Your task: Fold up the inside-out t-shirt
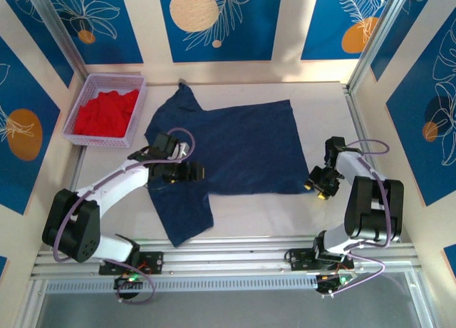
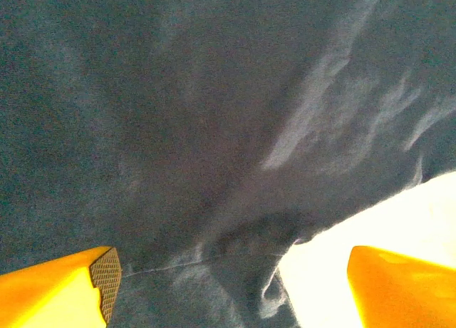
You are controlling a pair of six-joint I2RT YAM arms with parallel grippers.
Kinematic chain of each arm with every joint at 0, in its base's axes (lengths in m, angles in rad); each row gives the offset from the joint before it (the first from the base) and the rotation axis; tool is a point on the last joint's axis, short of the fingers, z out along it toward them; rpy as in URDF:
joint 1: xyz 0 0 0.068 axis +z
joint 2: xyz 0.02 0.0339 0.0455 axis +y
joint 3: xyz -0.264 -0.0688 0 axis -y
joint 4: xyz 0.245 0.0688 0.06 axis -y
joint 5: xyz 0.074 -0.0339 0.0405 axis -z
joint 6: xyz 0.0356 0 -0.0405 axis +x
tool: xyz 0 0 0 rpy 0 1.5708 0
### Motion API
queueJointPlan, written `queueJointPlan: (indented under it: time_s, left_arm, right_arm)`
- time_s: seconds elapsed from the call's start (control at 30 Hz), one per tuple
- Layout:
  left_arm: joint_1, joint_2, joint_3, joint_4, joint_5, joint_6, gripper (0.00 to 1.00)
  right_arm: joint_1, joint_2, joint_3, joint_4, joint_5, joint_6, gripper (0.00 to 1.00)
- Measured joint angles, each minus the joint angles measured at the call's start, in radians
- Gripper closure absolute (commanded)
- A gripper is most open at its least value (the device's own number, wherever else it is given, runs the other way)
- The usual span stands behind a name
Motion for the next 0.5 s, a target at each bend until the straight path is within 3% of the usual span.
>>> queueJointPlan:
  time_s: [0.5]
  left_arm:
    - [-0.021, -0.058, 0.001, -0.07, -0.026, 0.014, 0.18]
  right_arm:
    - [-0.006, 0.048, 0.005, 0.042, -0.019, 0.001, 0.93]
